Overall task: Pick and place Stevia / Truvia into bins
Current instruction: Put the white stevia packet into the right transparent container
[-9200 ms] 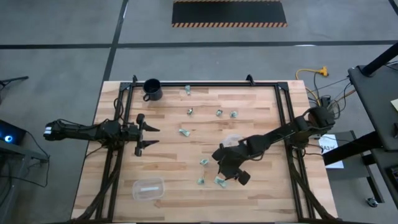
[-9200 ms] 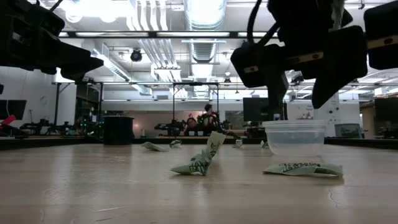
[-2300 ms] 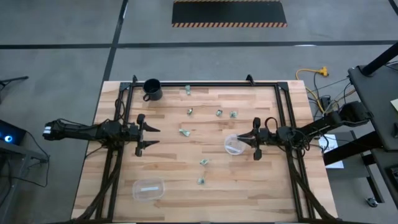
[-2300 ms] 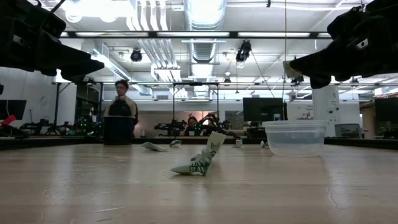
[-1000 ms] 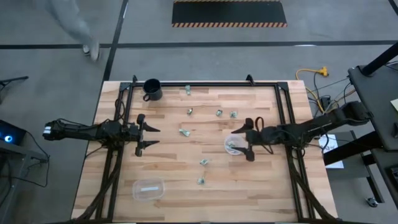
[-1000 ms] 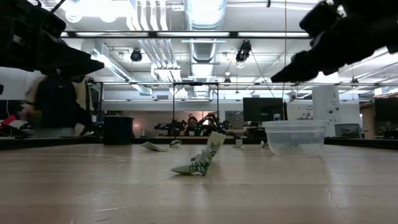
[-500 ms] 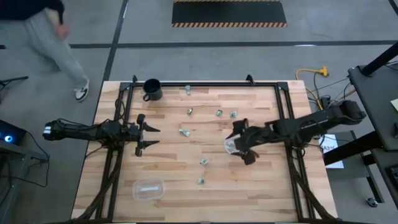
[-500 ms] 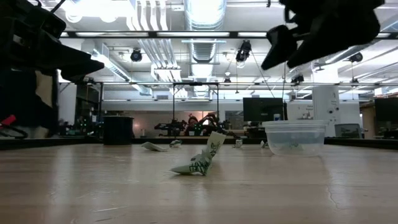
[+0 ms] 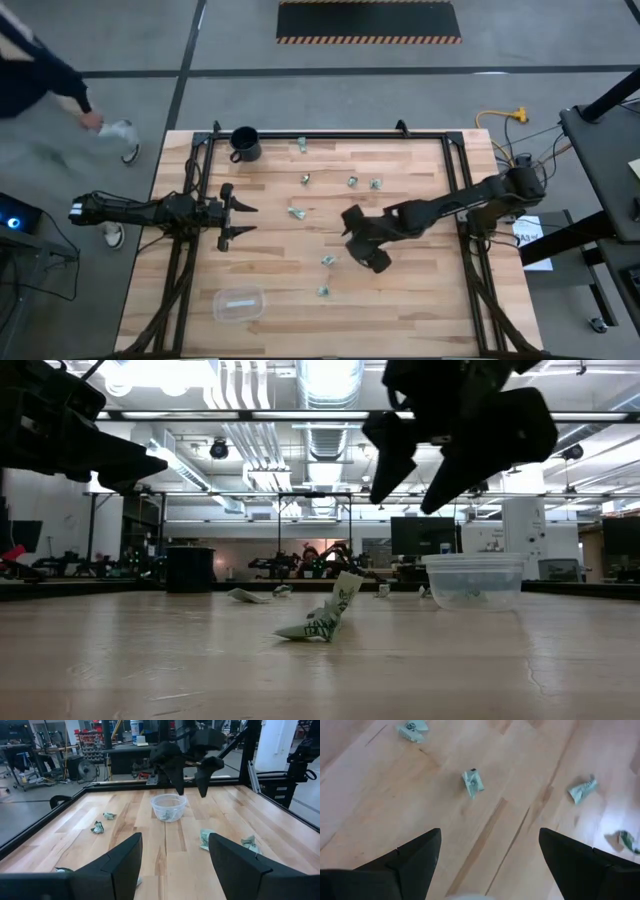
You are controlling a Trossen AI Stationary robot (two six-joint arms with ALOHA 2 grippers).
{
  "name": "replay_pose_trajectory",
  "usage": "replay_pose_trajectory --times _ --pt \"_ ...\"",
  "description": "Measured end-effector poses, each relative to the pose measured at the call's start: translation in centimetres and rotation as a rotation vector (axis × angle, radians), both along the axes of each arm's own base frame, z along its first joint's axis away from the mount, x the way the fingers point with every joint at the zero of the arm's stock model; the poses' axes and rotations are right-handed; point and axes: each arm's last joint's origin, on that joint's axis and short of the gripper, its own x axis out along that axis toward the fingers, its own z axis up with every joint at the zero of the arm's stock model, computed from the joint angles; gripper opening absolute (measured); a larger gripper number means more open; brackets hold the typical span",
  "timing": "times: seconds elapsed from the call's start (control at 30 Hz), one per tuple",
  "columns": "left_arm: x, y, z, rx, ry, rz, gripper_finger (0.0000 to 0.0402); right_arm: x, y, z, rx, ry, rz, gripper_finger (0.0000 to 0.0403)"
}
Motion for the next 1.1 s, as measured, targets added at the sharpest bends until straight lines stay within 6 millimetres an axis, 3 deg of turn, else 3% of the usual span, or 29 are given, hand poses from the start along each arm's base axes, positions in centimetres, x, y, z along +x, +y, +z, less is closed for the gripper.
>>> replay_pose_trajectory --times 0.47,0.9,1.1 --pt "0.0 0.0 0.0 0.000 0.001 0.000 0.0212 4.7 1.1 -0.8 -0.054 0.080 0.110 0.0326" --pt "0.0 0.0 0.0 0.000 0.003 0.001 0.0212 7.7 2.1 -7.4 -0.011 0.214 0.182 0.0326" --pt "0.0 0.0 0.0 0.000 0.006 0.000 0.0212 8.8 2.4 -9.1 0.037 0.240 0.207 0.0326"
